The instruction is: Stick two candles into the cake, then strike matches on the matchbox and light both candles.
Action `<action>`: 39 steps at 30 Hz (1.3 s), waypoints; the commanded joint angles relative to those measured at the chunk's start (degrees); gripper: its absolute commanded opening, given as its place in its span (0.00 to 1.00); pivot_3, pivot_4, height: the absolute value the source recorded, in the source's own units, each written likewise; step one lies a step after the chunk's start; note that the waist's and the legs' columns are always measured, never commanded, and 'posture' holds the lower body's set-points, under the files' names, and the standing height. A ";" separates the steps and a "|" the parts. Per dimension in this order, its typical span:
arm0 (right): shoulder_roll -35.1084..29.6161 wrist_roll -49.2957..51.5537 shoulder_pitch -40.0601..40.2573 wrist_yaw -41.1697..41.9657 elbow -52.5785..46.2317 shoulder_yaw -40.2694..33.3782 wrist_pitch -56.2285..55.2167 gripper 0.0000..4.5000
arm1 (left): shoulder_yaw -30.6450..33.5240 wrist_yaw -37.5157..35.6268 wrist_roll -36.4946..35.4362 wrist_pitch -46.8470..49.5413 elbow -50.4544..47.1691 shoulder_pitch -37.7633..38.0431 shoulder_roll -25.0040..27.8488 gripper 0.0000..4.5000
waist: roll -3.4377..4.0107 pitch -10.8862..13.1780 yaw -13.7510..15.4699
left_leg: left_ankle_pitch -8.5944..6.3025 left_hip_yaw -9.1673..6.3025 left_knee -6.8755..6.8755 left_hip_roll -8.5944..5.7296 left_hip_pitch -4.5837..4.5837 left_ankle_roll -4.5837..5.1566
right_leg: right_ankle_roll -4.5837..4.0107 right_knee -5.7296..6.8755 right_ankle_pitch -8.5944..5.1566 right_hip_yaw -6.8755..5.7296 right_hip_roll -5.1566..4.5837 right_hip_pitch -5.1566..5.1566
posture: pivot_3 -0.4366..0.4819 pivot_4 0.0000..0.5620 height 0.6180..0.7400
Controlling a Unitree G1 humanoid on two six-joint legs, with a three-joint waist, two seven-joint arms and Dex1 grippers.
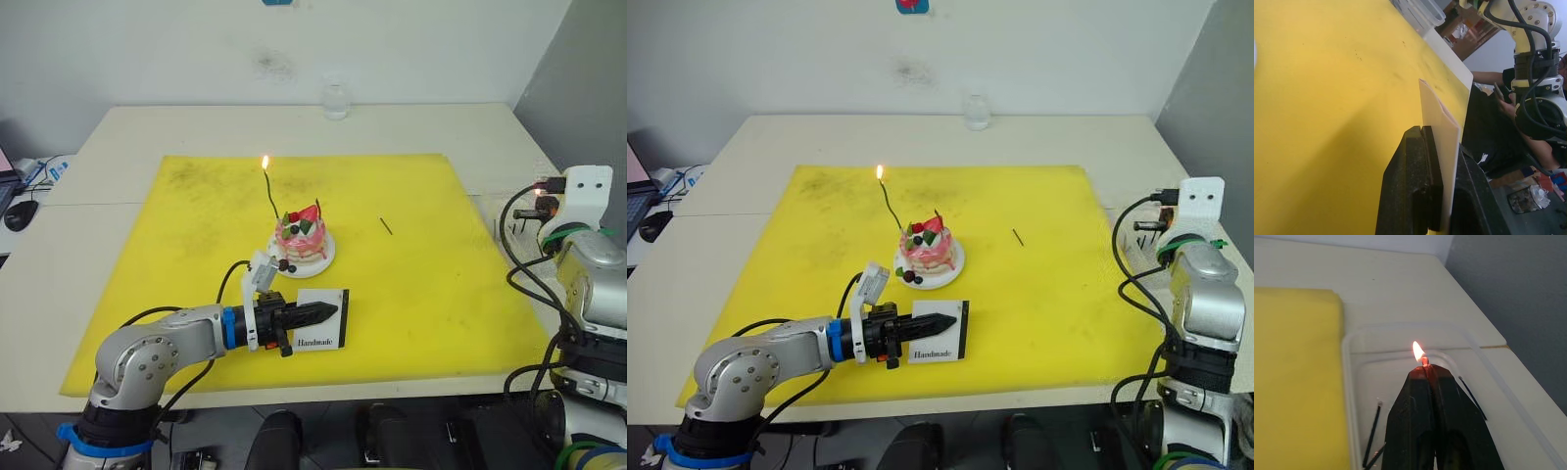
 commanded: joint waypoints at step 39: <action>7.40 8.17 1.51 10.18 -3.25 27.02 -14.27 0.99 | 5.87 2.29 -0.15 -1.22 1.19 0.42 4.21 0.00 | 0.01 0.02 -0.11 | 0.00 0.07 -0.01 0.08 0.00 0.00 | 0.02 0.00 0.01 -0.01 0.06 -0.04 | 0.48 0.27 1.00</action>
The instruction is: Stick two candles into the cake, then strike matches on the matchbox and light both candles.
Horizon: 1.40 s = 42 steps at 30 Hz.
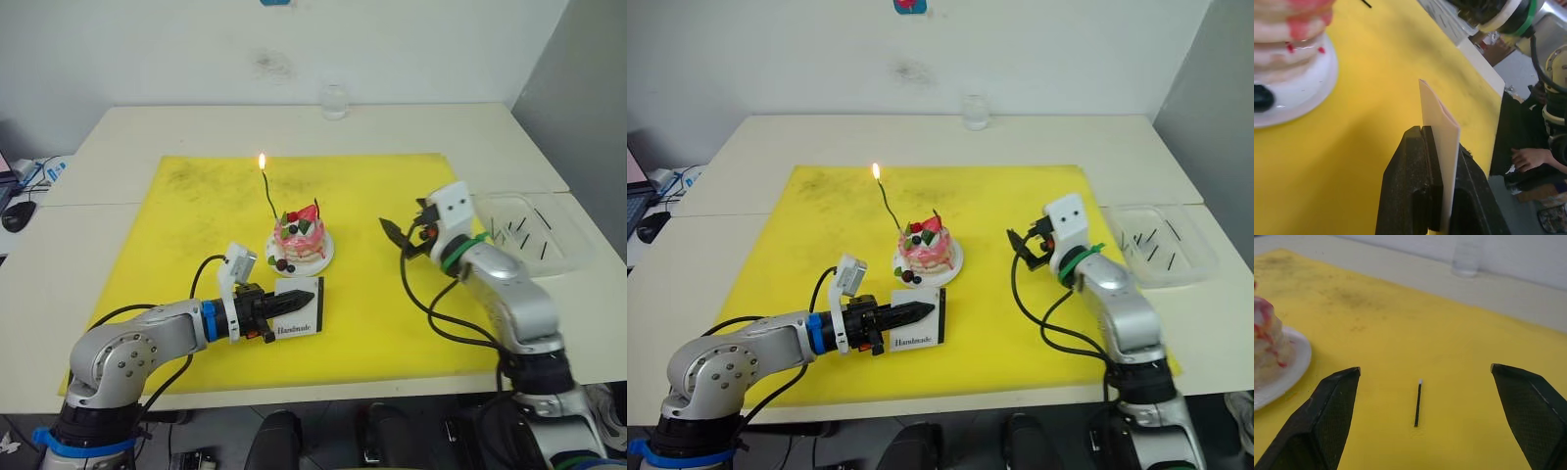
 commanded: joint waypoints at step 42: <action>11.04 -2.73 -3.35 -7.06 1.09 -1.35 2.51 0.01 | 0.27 0.21 -1.85 0.53 -1.65 -1.29 0.67 0.00 | 0.00 0.00 0.07 | 0.00 -0.06 -0.01 0.02 -0.02 0.00 | 0.00 0.01 0.00 0.00 -0.05 -0.02 | 0.48 0.27 1.00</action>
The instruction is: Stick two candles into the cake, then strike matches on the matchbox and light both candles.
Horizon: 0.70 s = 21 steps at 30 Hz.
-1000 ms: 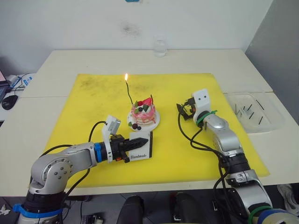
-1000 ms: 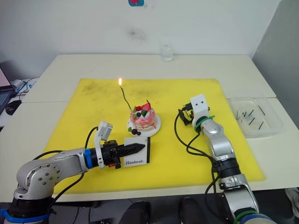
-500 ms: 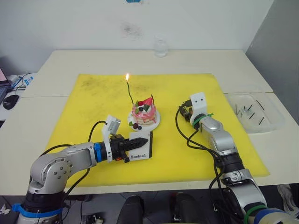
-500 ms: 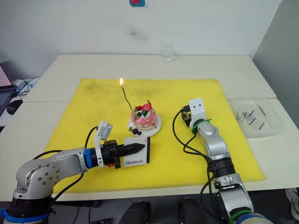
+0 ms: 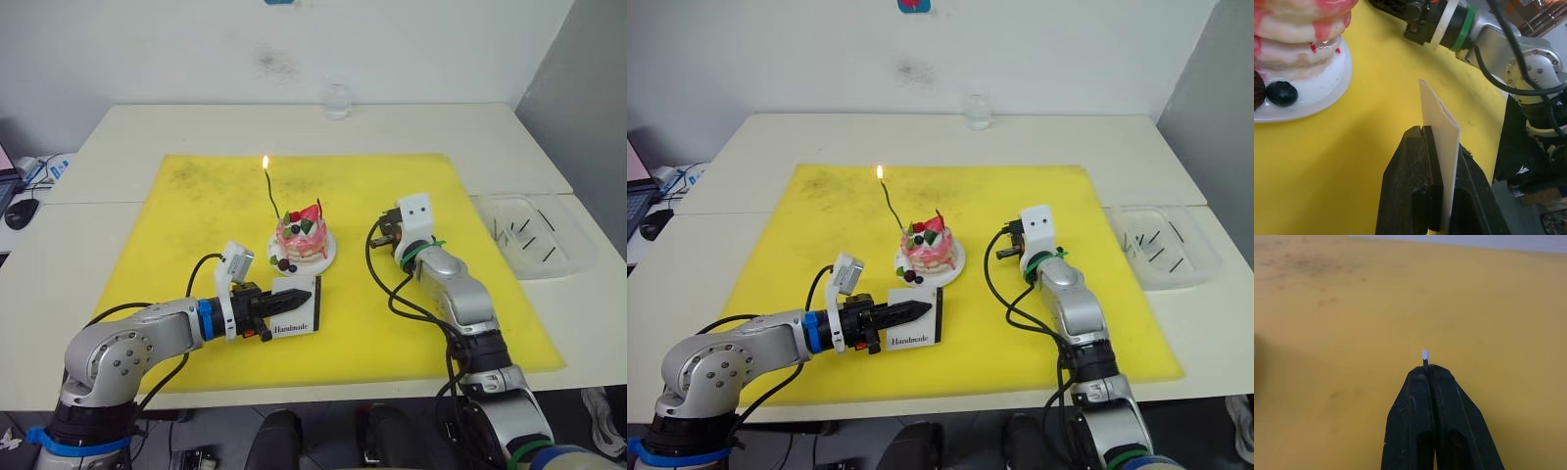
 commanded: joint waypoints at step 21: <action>-23.31 10.09 19.60 17.22 -42.93 1.94 11.02 0.01 | -5.11 0.35 0.14 0.99 1.84 -9.77 -6.17 0.00 | -0.08 0.04 0.11 | 0.00 -0.02 -0.01 0.01 -0.01 0.00 | 0.01 -0.05 -0.02 -0.07 0.08 0.02 | 0.48 0.27 1.00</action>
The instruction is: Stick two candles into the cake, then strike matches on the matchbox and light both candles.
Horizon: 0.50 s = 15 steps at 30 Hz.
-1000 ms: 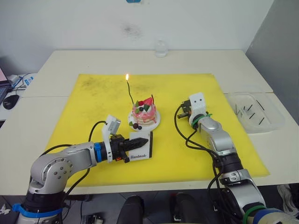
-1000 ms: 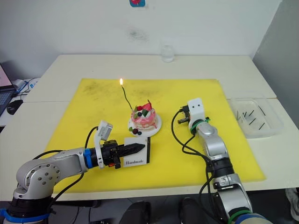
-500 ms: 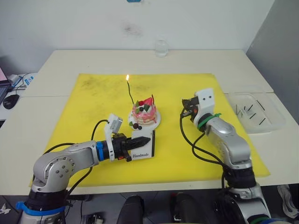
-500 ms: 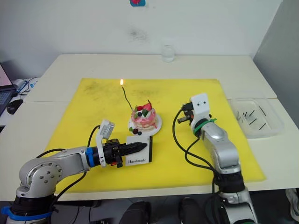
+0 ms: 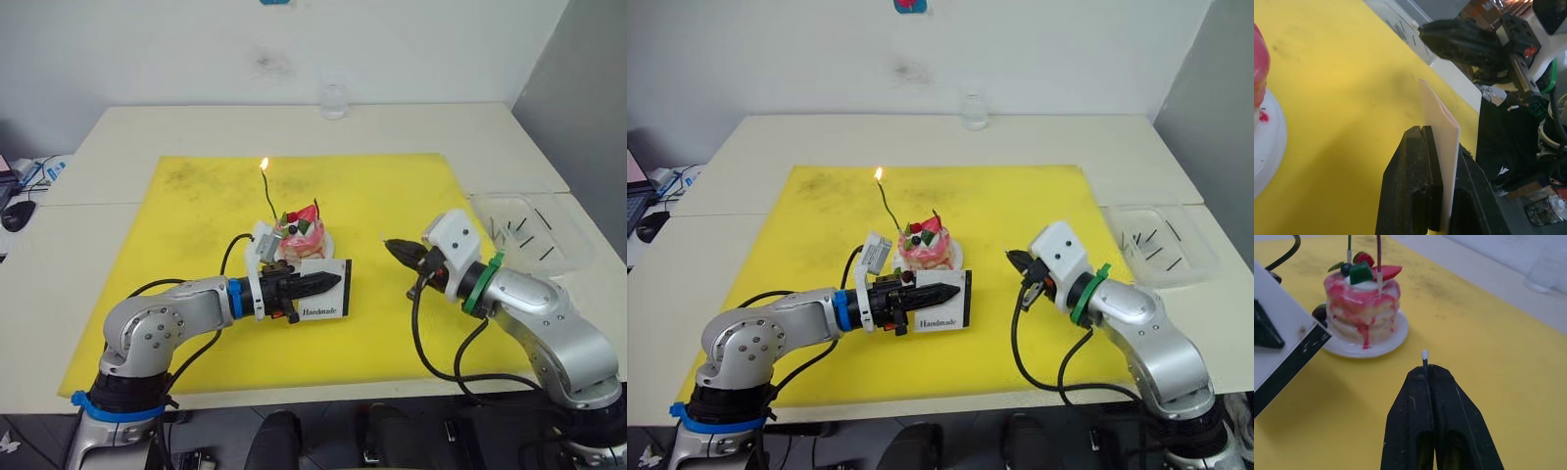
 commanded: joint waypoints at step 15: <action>11.64 -7.46 14.73 -9.92 13.73 1.30 -18.41 0.01 | -0.98 -1.52 2.82 -0.57 -0.59 -0.15 0.52 0.00 | -0.01 0.01 -0.01 | 0.00 0.06 0.03 -0.03 0.03 -0.01 | 0.04 0.00 0.02 0.05 -0.07 0.01 | 0.48 0.27 1.00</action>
